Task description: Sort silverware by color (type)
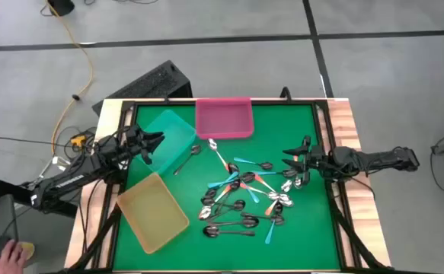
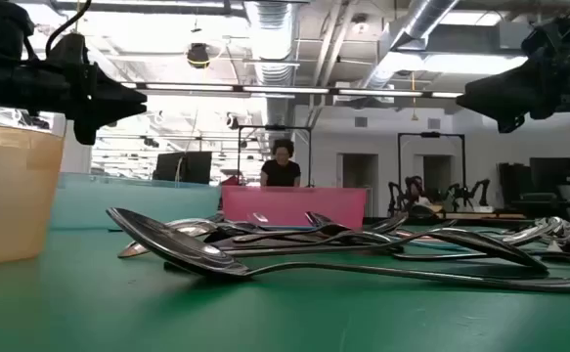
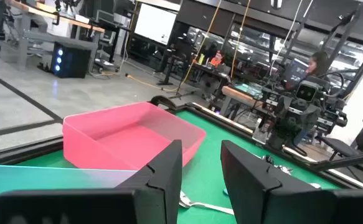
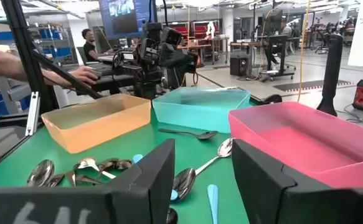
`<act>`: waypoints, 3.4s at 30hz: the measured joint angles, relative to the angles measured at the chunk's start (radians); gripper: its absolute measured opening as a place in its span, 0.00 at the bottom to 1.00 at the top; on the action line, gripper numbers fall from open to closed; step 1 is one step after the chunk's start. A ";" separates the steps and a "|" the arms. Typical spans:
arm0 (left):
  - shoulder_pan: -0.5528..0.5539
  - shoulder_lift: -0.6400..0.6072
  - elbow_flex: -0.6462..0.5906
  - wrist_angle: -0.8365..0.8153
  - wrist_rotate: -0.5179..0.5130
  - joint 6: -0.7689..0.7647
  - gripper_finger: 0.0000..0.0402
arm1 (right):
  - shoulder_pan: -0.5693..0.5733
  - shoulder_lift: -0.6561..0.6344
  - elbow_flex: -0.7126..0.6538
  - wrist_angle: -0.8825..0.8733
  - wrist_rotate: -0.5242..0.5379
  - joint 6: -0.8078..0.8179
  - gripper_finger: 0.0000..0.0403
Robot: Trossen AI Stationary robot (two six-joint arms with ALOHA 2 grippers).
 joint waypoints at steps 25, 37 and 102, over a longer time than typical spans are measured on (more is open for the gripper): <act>0.000 0.000 0.000 0.000 0.000 0.000 0.24 | 0.000 0.000 0.000 0.000 0.000 0.000 0.45; 0.000 0.000 0.002 0.013 -0.001 0.001 0.24 | 0.000 0.000 0.000 0.000 0.000 0.000 0.45; 0.000 0.217 0.656 -0.501 0.062 0.007 0.24 | -0.104 1.044 1.026 -1.054 0.082 0.352 0.53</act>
